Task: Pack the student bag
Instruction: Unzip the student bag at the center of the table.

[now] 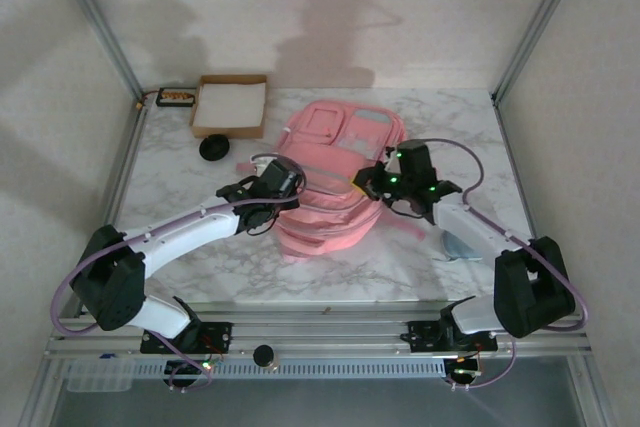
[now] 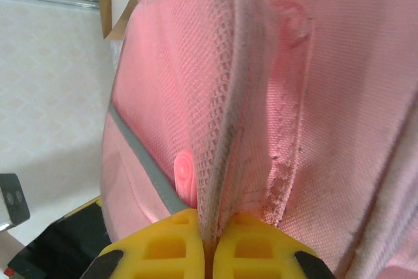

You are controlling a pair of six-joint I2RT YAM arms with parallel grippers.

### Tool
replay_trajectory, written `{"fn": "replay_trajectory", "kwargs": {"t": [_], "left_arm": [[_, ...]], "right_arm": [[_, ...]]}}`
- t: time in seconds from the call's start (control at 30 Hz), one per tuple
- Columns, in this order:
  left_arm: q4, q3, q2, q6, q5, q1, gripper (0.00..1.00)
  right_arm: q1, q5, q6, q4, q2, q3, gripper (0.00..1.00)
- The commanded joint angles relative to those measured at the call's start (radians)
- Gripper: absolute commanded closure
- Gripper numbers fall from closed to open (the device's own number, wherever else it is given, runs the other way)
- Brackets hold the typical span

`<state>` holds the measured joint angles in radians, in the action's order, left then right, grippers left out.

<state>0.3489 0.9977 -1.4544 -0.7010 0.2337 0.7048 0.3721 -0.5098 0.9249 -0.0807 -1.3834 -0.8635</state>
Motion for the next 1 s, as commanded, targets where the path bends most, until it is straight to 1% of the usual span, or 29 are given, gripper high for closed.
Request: {"fn": "replay_trajectory", "kwargs": {"t": [0.0,0.13,0.2,0.27,0.33,0.43,0.5,0.6,0.67,0.7,0.77,0.8,0.83,0.87,0.9,0.97], "left_arm": [[0.056,0.001,-0.013,0.046,0.129,-0.041,1.00],[0.025,0.018,-0.062,0.068,0.172,-0.050,1.00],[-0.004,0.024,-0.084,0.081,0.187,-0.061,1.00],[-0.065,0.021,-0.102,0.109,0.177,-0.075,1.00],[-0.105,0.027,-0.122,0.143,0.166,-0.088,1.00],[-0.132,0.020,-0.127,0.182,0.178,-0.104,1.00],[-0.120,0.006,-0.122,0.175,0.171,-0.132,1.00],[-0.119,-0.032,-0.098,0.136,0.151,-0.180,1.00],[-0.138,-0.062,-0.065,0.126,0.153,-0.199,1.00],[-0.165,-0.077,-0.054,0.130,0.133,-0.209,1.00],[-0.222,-0.087,-0.053,0.158,0.020,-0.222,1.00],[-0.242,-0.077,-0.064,0.181,-0.051,-0.215,1.00],[-0.250,-0.064,-0.077,0.195,-0.082,-0.199,1.00],[-0.258,-0.054,-0.087,0.208,-0.095,-0.180,1.00],[-0.270,-0.045,-0.098,0.226,-0.108,-0.157,1.00],[-0.280,-0.033,-0.112,0.241,-0.102,-0.121,1.00]], "right_arm": [[-0.130,-0.012,-0.183,-0.138,0.008,-0.084,1.00],[-0.208,-0.153,-0.274,-0.200,-0.049,-0.166,1.00],[-0.237,-0.190,-0.327,-0.258,-0.088,-0.214,1.00],[-0.260,-0.222,-0.372,-0.292,-0.116,-0.247,1.00],[-0.278,-0.221,-0.414,-0.330,-0.136,-0.280,1.00],[-0.323,-0.180,-0.459,-0.380,-0.143,-0.303,1.00],[-0.354,-0.163,-0.470,-0.394,-0.133,-0.304,1.00],[-0.372,-0.124,-0.470,-0.398,-0.114,-0.308,1.00],[-0.382,-0.124,-0.452,-0.373,-0.115,-0.296,1.00],[-0.382,-0.133,-0.442,-0.360,-0.123,-0.290,1.00],[-0.365,-0.094,-0.433,-0.352,-0.133,-0.293,1.00],[-0.338,-0.065,-0.428,-0.344,-0.124,-0.290,1.00],[-0.306,-0.051,-0.408,-0.321,-0.111,-0.276,1.00],[-0.282,-0.064,-0.386,-0.295,-0.103,-0.258,0.90],[-0.274,-0.089,-0.360,-0.274,-0.100,-0.236,0.83],[-0.277,-0.111,-0.318,-0.250,-0.088,-0.198,0.63]]}}
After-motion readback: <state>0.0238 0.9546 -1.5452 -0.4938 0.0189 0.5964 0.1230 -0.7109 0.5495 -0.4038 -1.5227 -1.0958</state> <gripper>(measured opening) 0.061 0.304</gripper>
